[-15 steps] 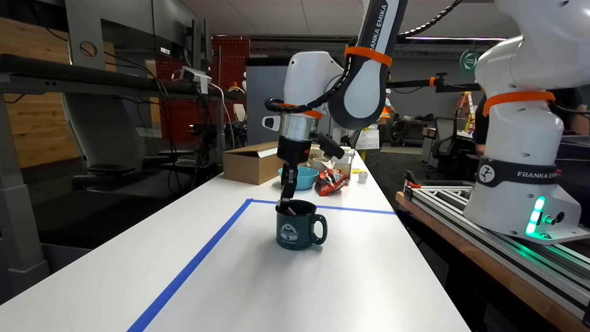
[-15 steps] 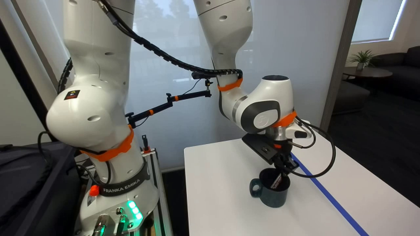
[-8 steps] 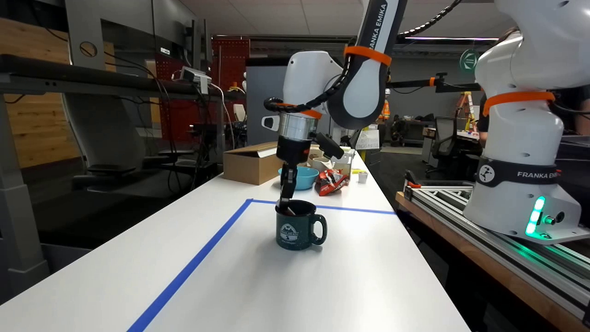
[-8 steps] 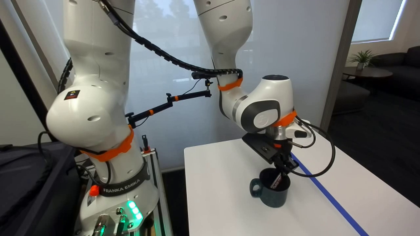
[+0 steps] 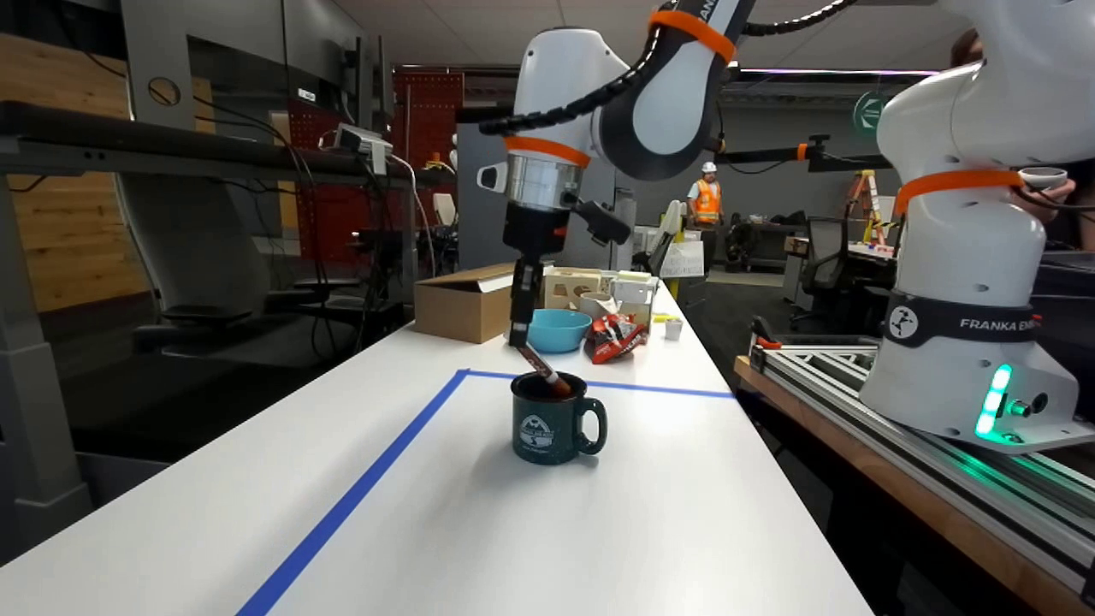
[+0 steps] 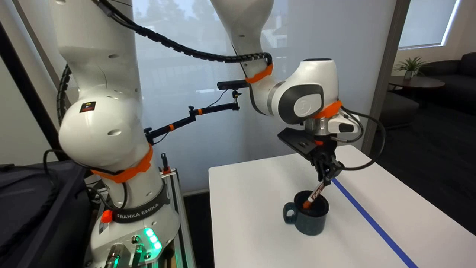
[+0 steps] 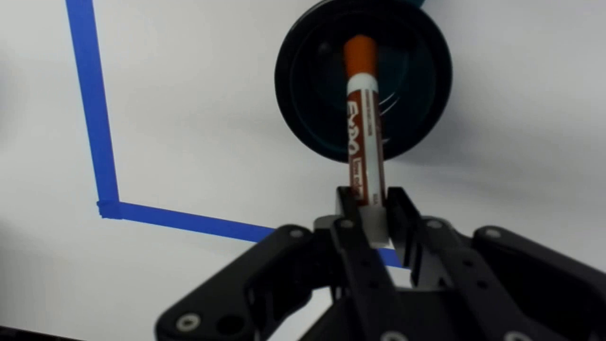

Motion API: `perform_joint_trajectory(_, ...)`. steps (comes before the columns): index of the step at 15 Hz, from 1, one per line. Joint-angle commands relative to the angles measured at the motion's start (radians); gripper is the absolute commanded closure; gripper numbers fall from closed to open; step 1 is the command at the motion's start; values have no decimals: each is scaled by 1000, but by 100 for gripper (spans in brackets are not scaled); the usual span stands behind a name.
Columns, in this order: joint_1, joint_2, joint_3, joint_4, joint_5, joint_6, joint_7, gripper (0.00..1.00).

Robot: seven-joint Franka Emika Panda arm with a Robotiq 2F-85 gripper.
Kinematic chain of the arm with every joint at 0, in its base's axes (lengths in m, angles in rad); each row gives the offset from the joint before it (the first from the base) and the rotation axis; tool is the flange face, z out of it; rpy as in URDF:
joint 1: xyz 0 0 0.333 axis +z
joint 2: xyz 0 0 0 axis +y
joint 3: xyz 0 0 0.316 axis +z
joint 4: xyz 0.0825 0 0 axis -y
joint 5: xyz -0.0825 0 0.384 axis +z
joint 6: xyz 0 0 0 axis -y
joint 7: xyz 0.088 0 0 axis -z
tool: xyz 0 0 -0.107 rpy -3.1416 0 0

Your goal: Remove the marker from the cup

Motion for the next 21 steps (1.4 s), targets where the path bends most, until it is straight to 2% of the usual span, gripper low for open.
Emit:
perform_joint_trajectory(1,33,-129,-7,26,-115,-163,183,95)
perform_joint_trajectory(3,20,-155,30,75,-149,-243,289,95)
perform_joint_trajectory(5,15,-151,73,139,-138,-314,366,95)
perform_joint_trajectory(10,29,-24,140,296,-150,-351,520,95)
perform_joint_trajectory(16,47,186,128,447,-91,-309,410,95)
perform_joint_trajectory(21,9,343,126,536,4,-243,257,95)
